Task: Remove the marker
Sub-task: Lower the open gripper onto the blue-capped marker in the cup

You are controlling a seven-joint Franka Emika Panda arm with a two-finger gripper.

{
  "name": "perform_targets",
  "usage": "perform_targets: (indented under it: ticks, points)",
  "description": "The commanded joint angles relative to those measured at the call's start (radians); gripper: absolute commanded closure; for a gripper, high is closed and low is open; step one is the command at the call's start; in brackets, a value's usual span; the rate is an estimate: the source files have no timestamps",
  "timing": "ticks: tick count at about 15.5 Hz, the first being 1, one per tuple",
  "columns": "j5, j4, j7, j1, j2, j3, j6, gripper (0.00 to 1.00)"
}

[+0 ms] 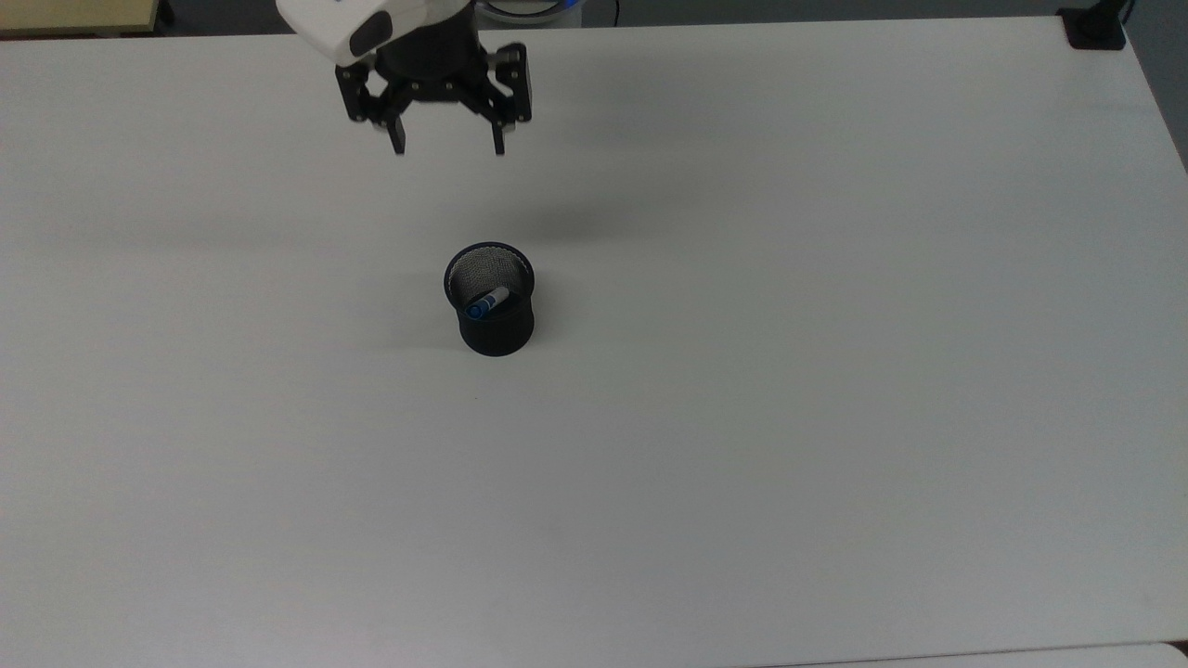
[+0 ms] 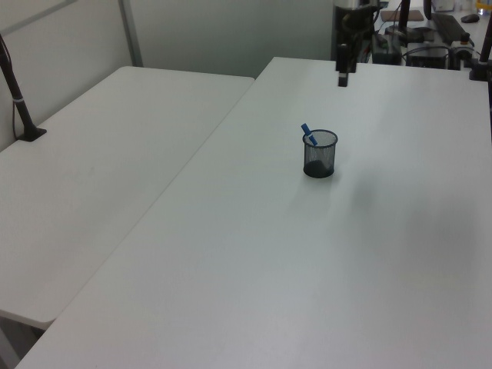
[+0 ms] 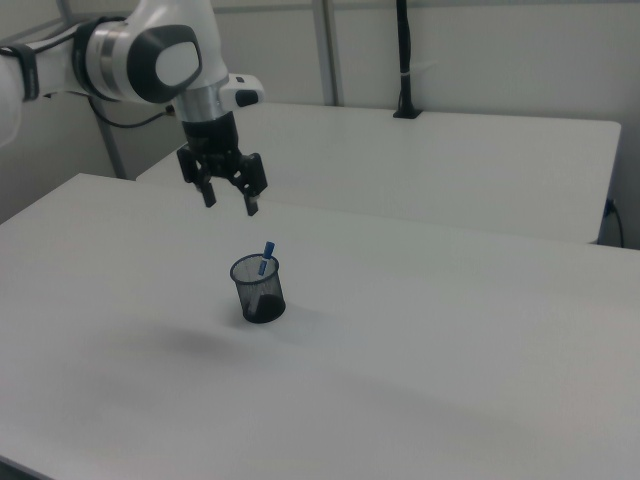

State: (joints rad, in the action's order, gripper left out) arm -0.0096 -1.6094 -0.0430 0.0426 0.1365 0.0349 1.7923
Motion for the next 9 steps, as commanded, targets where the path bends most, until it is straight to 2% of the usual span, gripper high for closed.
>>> perform_targets:
  ticks: [1, 4, 9]
  points:
    - [0.017, 0.016, -0.011, -0.009, 0.055, -0.007, 0.128, 0.10]
    - [0.010, 0.017, 0.026, -0.009, 0.121, -0.007, 0.220, 0.12]
    - [0.003, 0.048, 0.029, -0.027, 0.208, -0.009, 0.275, 0.27]
